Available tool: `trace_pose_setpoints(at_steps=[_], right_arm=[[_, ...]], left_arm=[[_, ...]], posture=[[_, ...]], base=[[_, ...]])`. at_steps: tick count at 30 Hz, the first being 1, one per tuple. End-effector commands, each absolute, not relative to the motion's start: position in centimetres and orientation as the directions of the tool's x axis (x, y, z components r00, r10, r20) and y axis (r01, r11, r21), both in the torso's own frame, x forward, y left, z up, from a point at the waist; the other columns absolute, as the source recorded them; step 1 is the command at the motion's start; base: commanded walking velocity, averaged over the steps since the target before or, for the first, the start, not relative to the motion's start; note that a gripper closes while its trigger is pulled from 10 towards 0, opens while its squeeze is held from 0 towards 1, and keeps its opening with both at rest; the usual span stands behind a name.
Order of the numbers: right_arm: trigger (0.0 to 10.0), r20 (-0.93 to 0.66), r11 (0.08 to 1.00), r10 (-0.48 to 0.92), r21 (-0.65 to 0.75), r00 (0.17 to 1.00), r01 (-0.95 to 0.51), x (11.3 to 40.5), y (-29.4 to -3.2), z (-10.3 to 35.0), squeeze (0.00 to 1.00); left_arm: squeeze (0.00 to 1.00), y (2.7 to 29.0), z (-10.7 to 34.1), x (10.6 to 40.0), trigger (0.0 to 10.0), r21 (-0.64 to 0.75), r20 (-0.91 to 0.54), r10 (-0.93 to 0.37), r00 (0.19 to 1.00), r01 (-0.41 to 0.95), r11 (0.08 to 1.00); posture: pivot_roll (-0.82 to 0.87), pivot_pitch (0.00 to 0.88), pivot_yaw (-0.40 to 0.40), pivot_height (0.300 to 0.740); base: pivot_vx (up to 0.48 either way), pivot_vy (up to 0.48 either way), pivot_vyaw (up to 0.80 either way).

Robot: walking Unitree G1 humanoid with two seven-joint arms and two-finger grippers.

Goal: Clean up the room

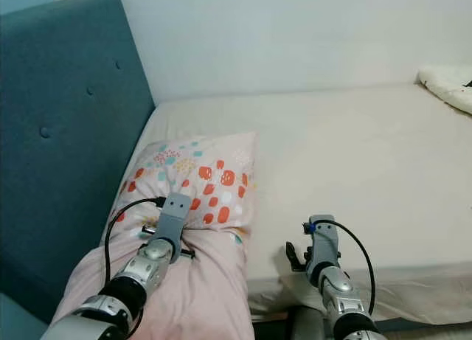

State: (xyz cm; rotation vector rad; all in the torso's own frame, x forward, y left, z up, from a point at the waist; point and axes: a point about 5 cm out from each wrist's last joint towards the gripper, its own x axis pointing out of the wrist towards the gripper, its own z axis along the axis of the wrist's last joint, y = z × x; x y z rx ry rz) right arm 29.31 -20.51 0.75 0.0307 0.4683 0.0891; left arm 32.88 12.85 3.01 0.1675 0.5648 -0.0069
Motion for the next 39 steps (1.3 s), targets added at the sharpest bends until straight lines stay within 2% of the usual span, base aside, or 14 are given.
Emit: trace_pose_setpoints(at_steps=[1,2,3,4,5,7,9,11,18,19,22,31,36,39], right_arm=[[10.0,-0.421,0.996,0.091,0.056,0.903,-0.074,29.8,-20.4,1.4,0.00],[10.0,-0.415,0.996,0.090,0.054,0.905,-0.074,29.9,-20.5,1.5,0.00],[10.0,-0.415,0.996,0.090,0.054,0.905,-0.074,29.9,-20.5,1.5,0.00],[10.0,-0.410,0.996,0.090,0.053,0.908,-0.075,30.0,-20.6,1.7,0.00],[10.0,-0.410,0.996,0.090,0.053,0.908,-0.075,30.0,-20.6,1.7,0.00],[10.0,-0.400,0.996,0.089,0.049,0.912,-0.076,30.2,-20.7,2.0,0.00],[10.0,-0.385,0.996,0.087,0.051,0.919,-0.072,30.6,-20.8,2.4,0.00],[10.0,-0.371,0.996,0.087,0.053,0.925,-0.072,30.8,-20.8,2.7,0.00],[10.0,-0.354,0.995,0.087,0.067,0.931,-0.068,31.0,-20.6,3.0,0.00],[10.0,-0.345,0.995,0.092,0.068,0.934,-0.073,31.0,-20.5,3.1,0.00],[10.0,-0.338,0.995,0.094,0.065,0.937,-0.076,30.9,-20.6,3.2,0.00],[10.0,-0.315,0.996,0.081,0.065,0.945,-0.064,29.4,-21.0,3.1,0.00],[10.0,-0.315,0.995,0.087,0.071,0.945,-0.068,27.5,-20.6,2.7,0.00],[10.0,-0.317,0.995,0.091,0.071,0.944,-0.072,27.5,-20.6,2.9,0.00]], left_arm=[[0.00,13.7,0.8,31.2,0.0,0.120,-0.626,0.051,0.778,0.031,0.992],[0.00,12.5,4.2,33.6,0.0,-0.100,-0.473,-0.074,0.878,0.030,0.995],[0.00,12.5,4.2,33.6,0.0,-0.100,-0.473,-0.074,0.878,0.030,0.995],[0.00,12.0,7.3,35.3,0.0,-0.189,-0.332,-0.138,0.933,0.078,0.979],[0.00,12.0,7.3,35.3,0.0,-0.189,-0.332,-0.138,0.933,0.078,0.979],[0.00,11.7,12.2,37.2,0.0,-0.264,-0.111,-0.192,0.975,0.157,0.952],[0.00,12.0,17.0,38.6,0.0,-0.251,0.068,-0.192,0.979,0.203,0.946],[0.00,11.9,20.3,39.4,0.0,-0.198,0.174,-0.193,0.966,0.227,0.954],[0.00,11.2,23.3,40.3,0.0,-0.063,0.243,-0.204,0.948,0.225,0.972],[0.00,11.2,25.5,41.0,0.0,0.023,0.289,-0.190,0.938,0.191,0.981],[0.00,11.5,27.5,41.3,0.0,0.085,0.337,-0.169,0.926,0.148,0.985],[0.00,12.5,32.4,41.8,0.0,0.149,0.448,-0.059,0.892,-0.009,0.989],[0.00,15.2,34.6,42.0,0.0,0.223,0.471,0.034,0.881,-0.156,0.962],[0.00,16.9,33.4,42.2,0.0,0.208,0.411,0.081,0.908,-0.180,0.961]], posture=[[-0.07,0.000,0.030,0.466],[-0.07,0.000,0.024,0.466],[-0.07,0.000,0.024,0.466],[-0.07,0.000,0.025,0.466],[-0.07,0.000,0.025,0.466],[-0.07,0.000,0.025,0.466],[-0.07,0.000,0.027,0.466],[-0.08,0.000,0.029,0.466],[-0.08,0.000,0.023,0.466],[-0.09,0.000,0.028,0.466],[-0.10,0.000,0.036,0.466],[-0.15,0.000,0.063,0.466],[-0.17,0.000,0.073,0.466],[-0.17,0.000,0.076,0.466]], base=[[0.000,0.000,0.00],[0.000,0.000,0.00],[0.000,0.000,0.00],[0.000,0.000,0.00],[0.000,0.000,0.00],[0.000,0.000,0.00],[0.000,0.000,0.00],[0.000,0.000,0.00],[0.000,0.000,0.00],[0.000,0.000,0.00],[0.000,0.000,0.00],[0.000,0.000,0.00],[0.000,0.000,0.00],[0.000,0.000,0.00]])
